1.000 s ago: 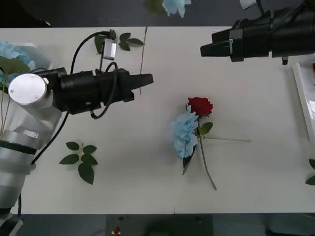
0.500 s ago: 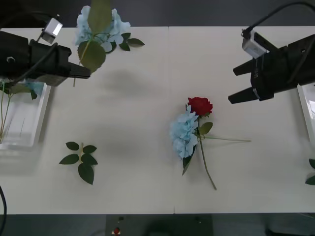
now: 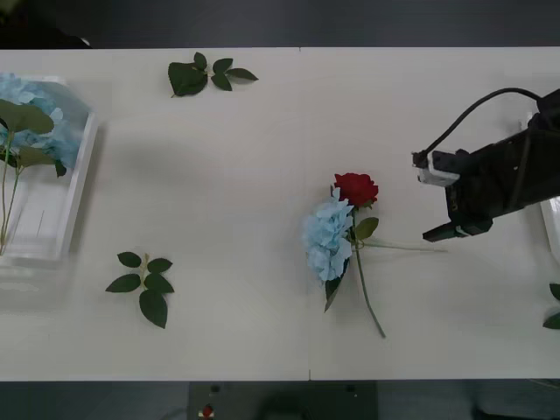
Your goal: Put the red flowers into the right box and the blue flowers into the left box
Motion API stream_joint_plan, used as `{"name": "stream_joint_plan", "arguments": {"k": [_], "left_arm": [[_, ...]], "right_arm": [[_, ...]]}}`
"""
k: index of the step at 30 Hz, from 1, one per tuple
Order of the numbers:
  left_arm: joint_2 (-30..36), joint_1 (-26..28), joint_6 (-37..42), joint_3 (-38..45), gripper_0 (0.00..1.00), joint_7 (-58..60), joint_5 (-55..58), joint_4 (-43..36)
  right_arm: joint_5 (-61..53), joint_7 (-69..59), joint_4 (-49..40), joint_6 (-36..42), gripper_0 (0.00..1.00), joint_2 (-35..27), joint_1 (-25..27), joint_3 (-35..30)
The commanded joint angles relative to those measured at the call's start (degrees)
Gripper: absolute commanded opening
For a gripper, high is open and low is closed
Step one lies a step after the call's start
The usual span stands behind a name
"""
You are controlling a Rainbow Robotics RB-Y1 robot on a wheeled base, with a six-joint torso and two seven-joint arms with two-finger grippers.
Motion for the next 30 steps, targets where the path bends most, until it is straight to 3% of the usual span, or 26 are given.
{"name": "stream_joint_plan", "arguments": {"k": [1, 7, 17, 21, 30], "left_arm": [[6.8, 3.3, -0.6, -1.3, 0.0, -0.9, -6.9, -7.8], [9.4, 15.7, -7.3, 0.4, 0.0, -0.5, -17.8, -16.0], [9.2, 32.0, -18.4, 0.0, 0.0, 0.2, -20.9, -16.6], [8.2, 34.2, -20.3, -2.2, 0.0, 3.1, -21.0, -14.6], [7.6, 33.0, -30.7, -10.1, 0.0, 4.3, -20.9, -2.7]], "right_arm": [[5.1, 1.1, -3.1, -2.4, 1.0, -0.2, 3.6, -1.0], [9.5, 0.9, -2.3, -2.7, 0.99, 2.7, 5.4, -1.0], [16.8, 0.5, 2.1, -2.8, 1.0, 10.2, 6.1, -1.0], [20.0, 0.0, 2.5, -2.8, 1.0, 12.0, 6.6, -1.0], [23.4, -0.6, 6.6, -3.2, 0.99, 17.2, 7.5, -1.0]]}}
